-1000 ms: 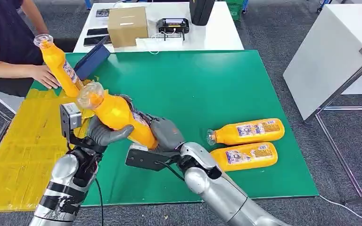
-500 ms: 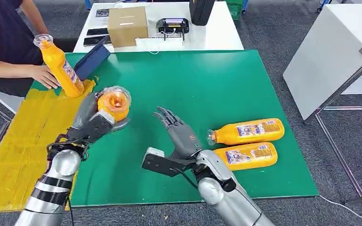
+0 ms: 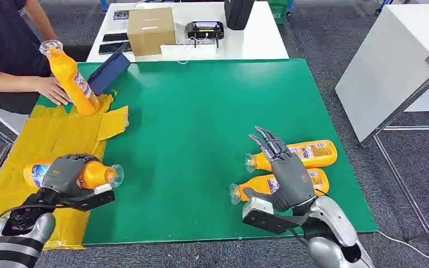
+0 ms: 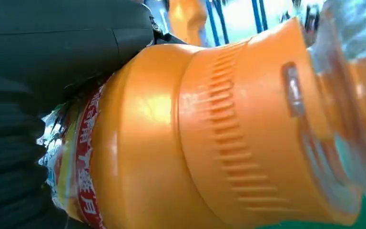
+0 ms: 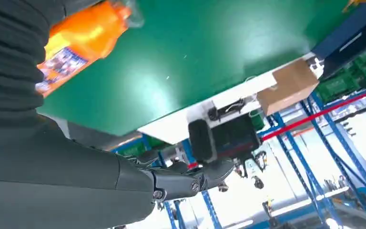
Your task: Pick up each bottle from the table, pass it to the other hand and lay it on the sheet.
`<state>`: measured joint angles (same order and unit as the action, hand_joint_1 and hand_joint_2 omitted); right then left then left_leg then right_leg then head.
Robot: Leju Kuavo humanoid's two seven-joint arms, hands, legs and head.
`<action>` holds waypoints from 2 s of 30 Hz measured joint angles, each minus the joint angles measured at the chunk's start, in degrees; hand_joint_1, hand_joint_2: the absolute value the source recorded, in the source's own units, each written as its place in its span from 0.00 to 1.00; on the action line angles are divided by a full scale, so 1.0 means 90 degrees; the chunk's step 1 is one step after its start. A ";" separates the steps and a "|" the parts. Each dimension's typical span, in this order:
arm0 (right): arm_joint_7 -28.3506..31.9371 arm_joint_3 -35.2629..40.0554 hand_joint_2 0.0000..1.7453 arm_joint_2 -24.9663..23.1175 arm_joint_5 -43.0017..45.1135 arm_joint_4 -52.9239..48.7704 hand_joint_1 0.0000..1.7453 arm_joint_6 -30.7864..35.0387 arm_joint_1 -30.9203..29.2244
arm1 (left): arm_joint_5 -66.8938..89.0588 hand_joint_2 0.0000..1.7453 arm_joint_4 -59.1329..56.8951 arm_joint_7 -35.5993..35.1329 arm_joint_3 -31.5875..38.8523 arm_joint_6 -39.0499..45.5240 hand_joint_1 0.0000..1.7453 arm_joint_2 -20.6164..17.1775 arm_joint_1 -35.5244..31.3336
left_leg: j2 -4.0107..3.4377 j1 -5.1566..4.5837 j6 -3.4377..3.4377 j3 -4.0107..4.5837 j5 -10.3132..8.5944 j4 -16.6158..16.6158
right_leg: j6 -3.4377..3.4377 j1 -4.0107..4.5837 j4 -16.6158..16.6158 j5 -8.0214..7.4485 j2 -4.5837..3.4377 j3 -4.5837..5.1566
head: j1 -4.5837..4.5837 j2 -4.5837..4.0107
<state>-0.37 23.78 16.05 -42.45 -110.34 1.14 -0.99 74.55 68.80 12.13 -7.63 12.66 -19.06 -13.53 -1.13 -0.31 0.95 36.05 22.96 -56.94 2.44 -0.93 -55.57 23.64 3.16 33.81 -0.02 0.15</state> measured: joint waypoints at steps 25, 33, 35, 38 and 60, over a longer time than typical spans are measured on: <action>-0.0233 -0.1425 1.00 0.1656 -0.0248 -0.0190 0.00 -0.0925 0.1289 | -0.2808 0.00 -0.0376 0.1438 -0.0197 -0.1181 0.00 -0.0485 0.0183 | 0.0004 -0.0009 0.0003 -0.0009 0.0001 0.0001 | 0.0003 -0.0007 0.0004 -0.0001 0.0003 -0.0011 | 0.0002 0.0000; -0.0367 -0.1826 1.00 0.1867 -0.0430 0.0423 0.00 -0.1248 0.1345 | -0.4239 0.00 0.0270 0.1498 0.0134 -0.1666 0.00 0.0127 0.0276 | 0.0002 -0.0008 0.0005 -0.0008 -0.0001 0.0000 | 0.0008 -0.0006 0.0003 -0.0008 -0.0004 -0.0009 | 0.0005 0.0000; -0.0374 -0.1896 1.00 0.1865 -0.0502 0.0619 0.00 -0.1282 0.1337 | -0.4650 0.00 0.0532 0.1506 0.0289 -0.1840 0.00 0.0359 0.0273 | 0.0006 -0.0009 0.0005 -0.0006 -0.0001 -0.0001 | 0.0008 -0.0007 0.0003 -0.0007 0.0003 -0.0012 | 0.0000 0.0000; -0.0413 -0.1913 1.00 0.1865 -0.0619 0.0807 0.00 -0.1358 0.1241 | -0.5069 0.00 0.0740 0.1515 0.0459 -0.2089 0.00 0.0553 0.0259 | -0.0001 -0.0008 0.0005 -0.0006 0.0000 -0.0001 | 0.0008 -0.0006 0.0003 -0.0007 -0.0007 -0.0008 | 0.0002 0.0000; -0.0313 -0.1131 1.00 0.1301 -0.1037 0.2048 0.00 -0.1549 -0.0042 | -0.5758 0.00 0.1496 0.1600 0.0631 -0.2611 0.00 0.1015 0.0099 | 0.0000 -0.0008 0.0005 -0.0005 -0.0002 0.0000 | 0.0008 -0.0005 0.0002 -0.0007 -0.0005 -0.0007 | 0.0002 0.0000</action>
<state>-3.19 13.60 27.76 -51.78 -91.91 -12.81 -1.37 22.73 82.27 26.53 -1.95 -10.84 -9.92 -12.64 -1.12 -0.38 0.99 36.00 22.94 -56.94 2.51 -0.98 -55.55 23.57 3.11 33.74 0.00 0.15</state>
